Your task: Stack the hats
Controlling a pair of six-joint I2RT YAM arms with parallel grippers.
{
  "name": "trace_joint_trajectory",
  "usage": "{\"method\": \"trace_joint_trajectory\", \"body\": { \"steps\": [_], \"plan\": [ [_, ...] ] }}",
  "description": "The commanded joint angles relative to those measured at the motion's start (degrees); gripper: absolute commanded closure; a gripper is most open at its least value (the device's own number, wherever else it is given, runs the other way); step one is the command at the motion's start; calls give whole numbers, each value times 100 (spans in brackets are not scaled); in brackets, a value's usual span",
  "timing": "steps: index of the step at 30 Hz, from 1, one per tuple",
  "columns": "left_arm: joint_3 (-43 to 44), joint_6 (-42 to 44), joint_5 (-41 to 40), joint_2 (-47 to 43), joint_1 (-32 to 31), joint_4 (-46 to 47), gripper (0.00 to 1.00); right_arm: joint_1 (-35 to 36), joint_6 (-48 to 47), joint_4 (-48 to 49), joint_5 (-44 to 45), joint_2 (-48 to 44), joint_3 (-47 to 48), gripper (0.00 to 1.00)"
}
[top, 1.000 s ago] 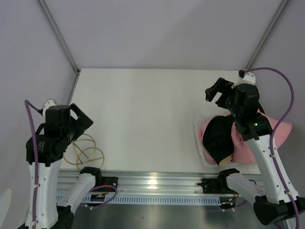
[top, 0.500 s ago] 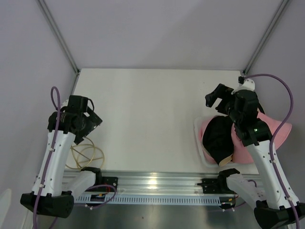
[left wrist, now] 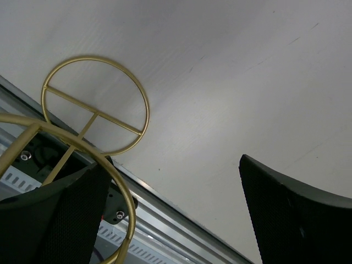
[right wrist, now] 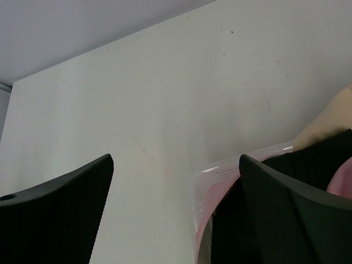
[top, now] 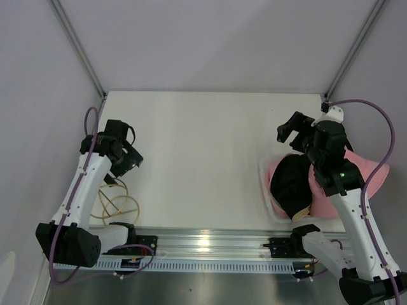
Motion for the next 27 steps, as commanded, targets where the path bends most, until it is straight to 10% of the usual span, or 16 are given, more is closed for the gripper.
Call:
{"method": "trace_joint_trajectory", "body": {
  "steps": [1, 10, 27],
  "plan": [
    [190, 290, 246, -18, -37, 556, 3, 15, -4, -14, 263, -108, -4, 1],
    [716, 563, 968, 710, -326, 1330, 11, 15, -74, -207, 588, -170, 22, 1],
    [3520, 1187, 1372, 3444, -2963, 1155, 6, -590, 67, -621, 1011, -477, 13, 1]
  ]
}}
